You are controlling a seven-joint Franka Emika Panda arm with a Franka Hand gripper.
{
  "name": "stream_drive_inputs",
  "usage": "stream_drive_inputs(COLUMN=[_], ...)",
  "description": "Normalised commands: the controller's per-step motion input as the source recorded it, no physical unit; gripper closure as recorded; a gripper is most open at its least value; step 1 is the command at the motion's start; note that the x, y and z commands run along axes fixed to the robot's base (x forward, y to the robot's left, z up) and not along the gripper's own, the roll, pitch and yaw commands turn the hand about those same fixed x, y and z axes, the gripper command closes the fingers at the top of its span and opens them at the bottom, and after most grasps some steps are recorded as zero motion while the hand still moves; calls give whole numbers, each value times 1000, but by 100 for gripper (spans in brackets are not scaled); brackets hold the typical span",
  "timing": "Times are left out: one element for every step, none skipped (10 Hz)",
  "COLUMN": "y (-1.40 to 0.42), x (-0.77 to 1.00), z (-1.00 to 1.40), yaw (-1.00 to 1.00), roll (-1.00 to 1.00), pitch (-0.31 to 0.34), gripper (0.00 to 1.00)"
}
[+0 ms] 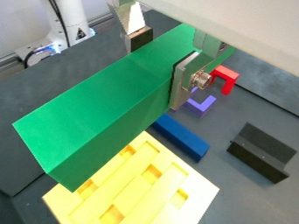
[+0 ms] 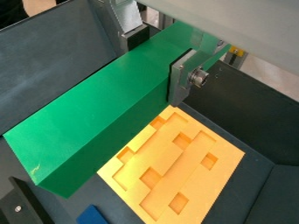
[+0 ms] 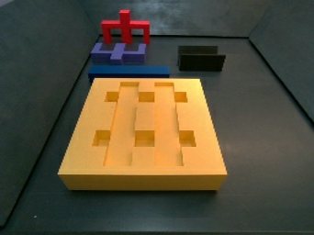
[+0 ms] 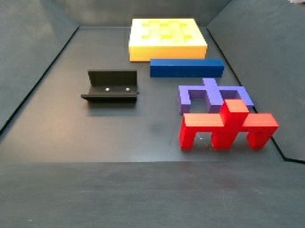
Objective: Pick up the green object. Move up. Move to above the board. Insert the green object.
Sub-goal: Insert the green object.
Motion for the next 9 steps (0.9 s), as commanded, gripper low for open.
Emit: stream_drive_inputs(y=[0, 0, -31, -69, -83, -109, -203, -186, -137], x=[0, 0, -26, -94, -97, -106, -186, -177, -194], z=[-23, -420, -709, -906, -920, -894, -826, -817, -840], yaw=[0, -9, 0, 0, 0, 0, 91, 126, 126], roll=[0, -19, -13, 4, 27, 89, 166, 249, 241], pitch=[0, -63, -113, -127, -126, -116, -119, -103, -99], gripper=[100, 100, 100, 100, 100, 100, 100, 100, 100])
